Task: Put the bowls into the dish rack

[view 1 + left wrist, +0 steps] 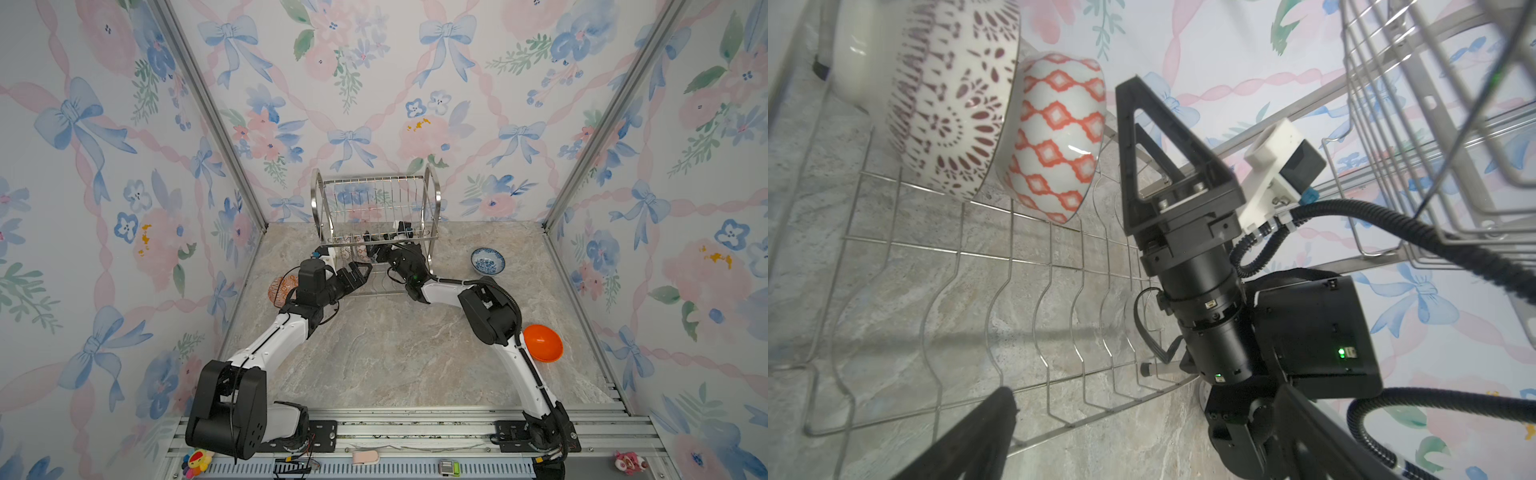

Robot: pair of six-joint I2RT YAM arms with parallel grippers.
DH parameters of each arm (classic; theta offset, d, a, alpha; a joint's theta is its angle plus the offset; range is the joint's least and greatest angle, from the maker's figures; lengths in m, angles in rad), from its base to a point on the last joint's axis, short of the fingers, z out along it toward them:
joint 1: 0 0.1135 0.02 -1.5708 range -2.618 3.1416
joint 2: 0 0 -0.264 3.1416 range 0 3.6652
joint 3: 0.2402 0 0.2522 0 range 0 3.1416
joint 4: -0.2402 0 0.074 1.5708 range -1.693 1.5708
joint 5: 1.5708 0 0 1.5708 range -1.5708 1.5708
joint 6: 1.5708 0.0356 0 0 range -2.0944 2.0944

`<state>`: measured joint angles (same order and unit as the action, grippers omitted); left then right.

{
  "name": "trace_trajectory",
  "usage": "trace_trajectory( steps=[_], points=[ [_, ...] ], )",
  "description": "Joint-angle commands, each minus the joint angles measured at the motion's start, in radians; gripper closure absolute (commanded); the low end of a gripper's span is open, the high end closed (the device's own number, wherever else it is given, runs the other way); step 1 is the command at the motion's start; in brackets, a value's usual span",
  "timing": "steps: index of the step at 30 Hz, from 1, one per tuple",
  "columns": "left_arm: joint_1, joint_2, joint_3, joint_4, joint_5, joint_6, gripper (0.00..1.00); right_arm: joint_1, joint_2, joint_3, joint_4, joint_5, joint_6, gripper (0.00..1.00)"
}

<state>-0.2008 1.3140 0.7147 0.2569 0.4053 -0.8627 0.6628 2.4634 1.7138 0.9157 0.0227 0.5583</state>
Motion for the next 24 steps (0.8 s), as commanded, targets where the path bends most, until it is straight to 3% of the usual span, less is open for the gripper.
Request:
trace_trajectory(
  steps=[1, 24],
  points=[
    [0.010, -0.027, -0.016, -0.015, 0.010, 0.028, 0.02, -0.011, -0.063, -0.020, 0.035, -0.020, 0.006, 0.03],
    [0.017, -0.052, -0.012, -0.056, 0.021, 0.036, 0.02, 0.014, -0.147, -0.220, 0.255, -0.044, -0.175, 0.03]
  ],
)
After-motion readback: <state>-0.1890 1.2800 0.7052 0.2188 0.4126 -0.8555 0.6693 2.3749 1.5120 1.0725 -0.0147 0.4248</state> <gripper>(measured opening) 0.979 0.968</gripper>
